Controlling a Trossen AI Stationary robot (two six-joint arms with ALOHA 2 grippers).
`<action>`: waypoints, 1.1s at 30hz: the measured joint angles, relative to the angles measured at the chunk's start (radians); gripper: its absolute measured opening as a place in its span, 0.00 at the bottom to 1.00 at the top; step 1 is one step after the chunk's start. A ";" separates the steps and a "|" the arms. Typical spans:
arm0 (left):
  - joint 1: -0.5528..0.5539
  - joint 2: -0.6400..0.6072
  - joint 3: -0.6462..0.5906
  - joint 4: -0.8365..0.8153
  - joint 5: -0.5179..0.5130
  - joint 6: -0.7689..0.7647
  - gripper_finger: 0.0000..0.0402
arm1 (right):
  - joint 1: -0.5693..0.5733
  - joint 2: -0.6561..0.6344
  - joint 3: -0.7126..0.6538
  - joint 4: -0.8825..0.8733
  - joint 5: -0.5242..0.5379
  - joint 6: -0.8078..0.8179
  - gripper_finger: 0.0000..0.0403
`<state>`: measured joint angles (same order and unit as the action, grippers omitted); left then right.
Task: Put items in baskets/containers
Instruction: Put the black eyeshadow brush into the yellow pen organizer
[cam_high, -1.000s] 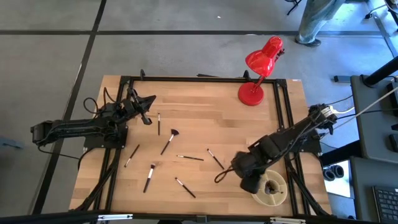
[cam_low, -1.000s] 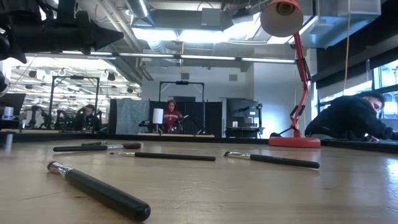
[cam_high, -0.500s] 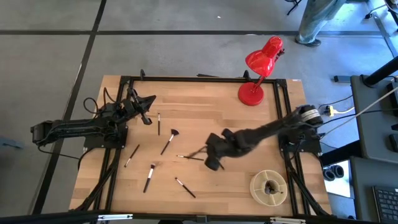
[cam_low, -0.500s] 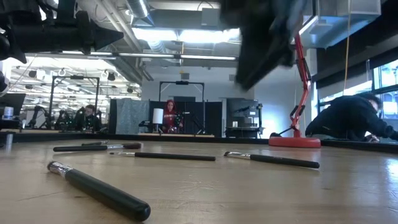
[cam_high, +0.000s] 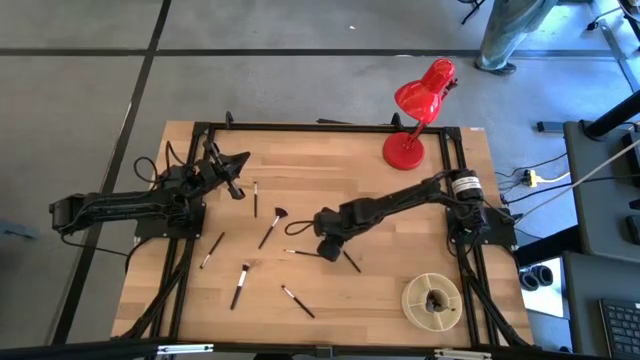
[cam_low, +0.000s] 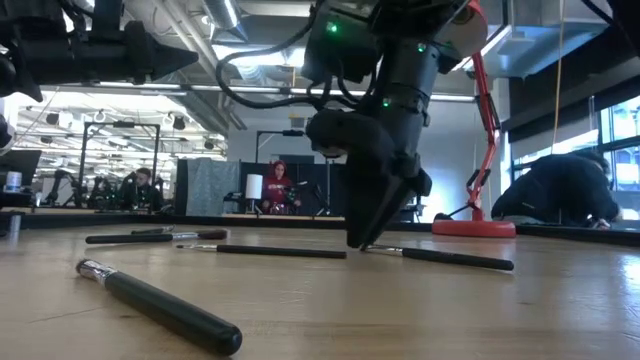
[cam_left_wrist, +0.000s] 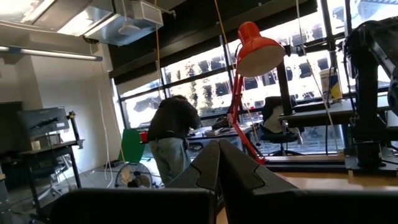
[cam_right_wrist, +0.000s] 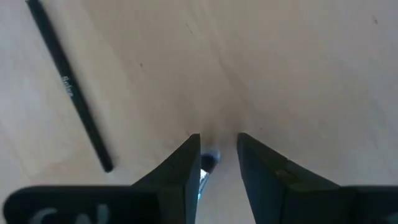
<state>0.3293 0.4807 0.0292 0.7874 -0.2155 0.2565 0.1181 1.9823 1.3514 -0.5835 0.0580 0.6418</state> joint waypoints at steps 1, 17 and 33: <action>0.000 0.000 0.000 0.000 0.000 0.000 0.01 | -0.001 0.000 0.000 -0.006 -0.017 0.000 0.27; 0.000 0.000 0.000 -0.001 0.000 -0.003 0.01 | 0.029 0.002 0.000 -0.014 -0.069 0.028 0.19; 0.000 0.000 0.000 0.000 0.000 0.016 0.01 | 0.141 -0.171 0.000 -0.129 0.022 0.035 0.00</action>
<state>0.3292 0.4805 0.0292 0.7870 -0.2157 0.2726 0.2587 1.8116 1.3510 -0.7123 0.0800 0.6769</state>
